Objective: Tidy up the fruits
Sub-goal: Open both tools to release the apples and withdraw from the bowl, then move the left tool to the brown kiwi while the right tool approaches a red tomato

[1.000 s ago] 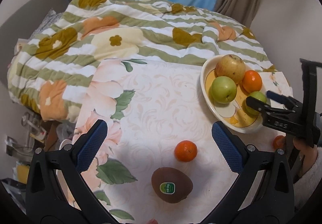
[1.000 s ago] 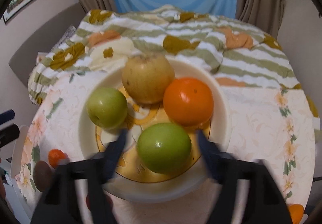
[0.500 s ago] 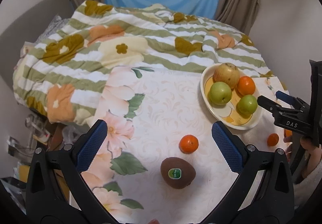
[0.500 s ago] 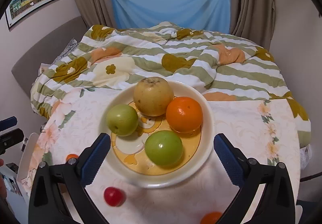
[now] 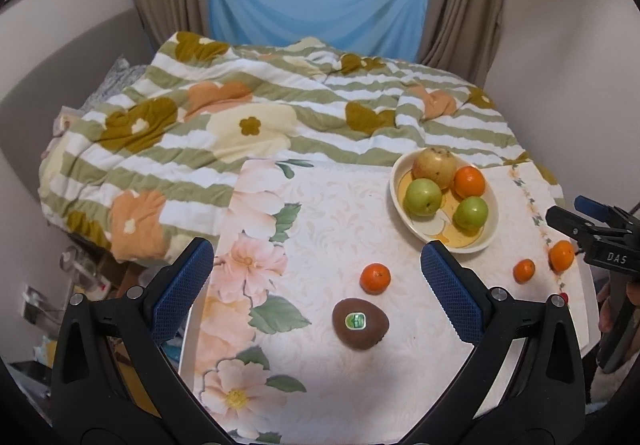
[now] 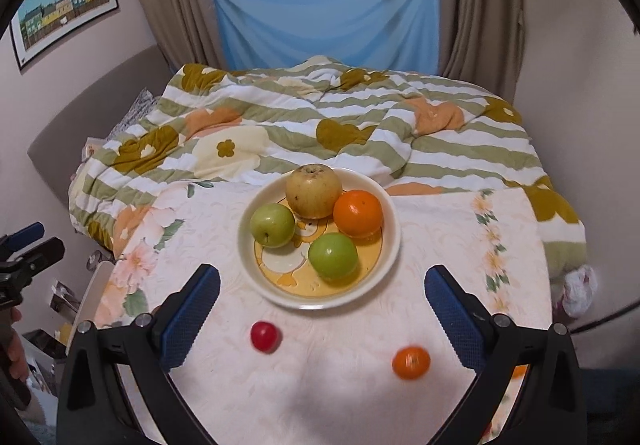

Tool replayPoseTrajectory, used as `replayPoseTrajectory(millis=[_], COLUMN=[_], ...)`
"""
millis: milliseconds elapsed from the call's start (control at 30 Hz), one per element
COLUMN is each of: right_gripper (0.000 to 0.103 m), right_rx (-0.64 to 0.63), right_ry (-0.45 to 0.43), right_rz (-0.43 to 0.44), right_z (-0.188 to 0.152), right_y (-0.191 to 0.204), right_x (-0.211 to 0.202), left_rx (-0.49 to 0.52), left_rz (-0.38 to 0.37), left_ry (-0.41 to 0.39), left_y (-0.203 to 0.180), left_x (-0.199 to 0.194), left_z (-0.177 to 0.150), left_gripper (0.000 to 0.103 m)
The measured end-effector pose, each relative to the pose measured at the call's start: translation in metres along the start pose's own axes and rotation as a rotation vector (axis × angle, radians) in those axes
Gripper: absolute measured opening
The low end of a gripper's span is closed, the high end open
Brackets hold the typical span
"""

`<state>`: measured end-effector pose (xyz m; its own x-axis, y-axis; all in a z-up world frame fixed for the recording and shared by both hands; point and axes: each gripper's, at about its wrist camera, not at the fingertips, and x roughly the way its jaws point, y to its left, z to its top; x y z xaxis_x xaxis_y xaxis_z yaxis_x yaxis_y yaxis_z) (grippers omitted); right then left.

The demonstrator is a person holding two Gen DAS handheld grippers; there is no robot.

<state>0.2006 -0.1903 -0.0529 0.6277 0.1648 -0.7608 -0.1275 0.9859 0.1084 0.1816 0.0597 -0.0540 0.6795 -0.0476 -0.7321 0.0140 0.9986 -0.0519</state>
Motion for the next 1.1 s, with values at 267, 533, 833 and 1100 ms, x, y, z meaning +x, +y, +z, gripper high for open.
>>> replayPoseTrajectory(millis=[267,533,833,1100], right_gripper=[0.102,0.102,0.102,0.102], right_rx=[0.085,0.162,0.192,0.21], right_ry=[-0.006,-0.002,0.04,0.086], right_rz=[-0.065,-0.132,-0.187,-0.211], right_z=[-0.026,-0.062,-0.11,-0.141], right_y=[-0.008,-0.039,-0.079,-0.107], right_x=[-0.044,-0.066,-0.057,-0.034], left_rx=[0.022,0.015,-0.001,0.005], left_rz=[-0.048,-0.056,-0.032,-0.011], left_ry=[0.014,0.03,0.043,0.093], left_y=[-0.004,-0.022,-0.047,-0.056], left_x=[-0.013,-0.013,0.009,0.044], left_z=[-0.013,-0.036,-0.068,-0.089], left_gripper=[0.103,0.103,0.103,0.103])
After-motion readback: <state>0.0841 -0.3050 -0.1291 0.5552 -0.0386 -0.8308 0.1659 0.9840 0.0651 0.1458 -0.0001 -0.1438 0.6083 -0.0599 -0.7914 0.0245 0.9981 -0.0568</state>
